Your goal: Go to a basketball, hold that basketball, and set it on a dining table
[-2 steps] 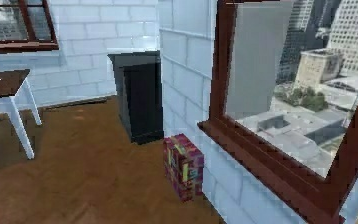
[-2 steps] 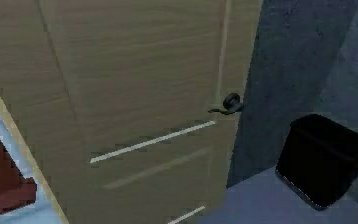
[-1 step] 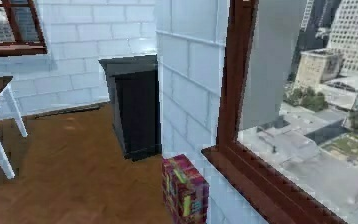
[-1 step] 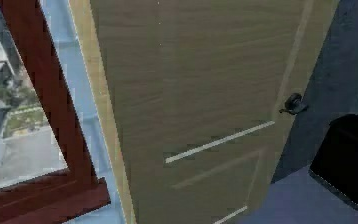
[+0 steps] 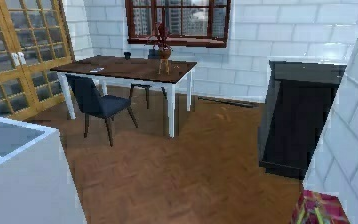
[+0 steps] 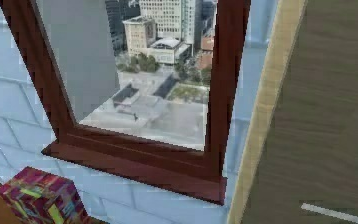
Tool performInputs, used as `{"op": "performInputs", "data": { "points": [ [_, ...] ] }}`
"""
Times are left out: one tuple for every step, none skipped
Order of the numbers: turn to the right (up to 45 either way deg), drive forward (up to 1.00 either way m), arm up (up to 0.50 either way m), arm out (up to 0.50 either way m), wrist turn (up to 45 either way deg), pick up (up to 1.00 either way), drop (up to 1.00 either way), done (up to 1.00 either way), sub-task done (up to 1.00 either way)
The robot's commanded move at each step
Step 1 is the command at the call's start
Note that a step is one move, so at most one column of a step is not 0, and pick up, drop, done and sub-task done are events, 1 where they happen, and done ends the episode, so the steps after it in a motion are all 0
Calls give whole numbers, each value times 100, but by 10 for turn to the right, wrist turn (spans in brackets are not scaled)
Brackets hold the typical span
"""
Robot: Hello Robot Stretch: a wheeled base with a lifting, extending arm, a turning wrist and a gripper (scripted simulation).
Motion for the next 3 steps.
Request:
{"op": "performInputs", "data": {
  "points": [
    [-120, 0, 0, 0, 0, 0, 0, 0, 0],
    [0, 25, 0, 0, 0, 0, 0, 0, 0],
    [-450, 0, 0, 0, 0, 0, 0, 0, 0]
  ]
}}
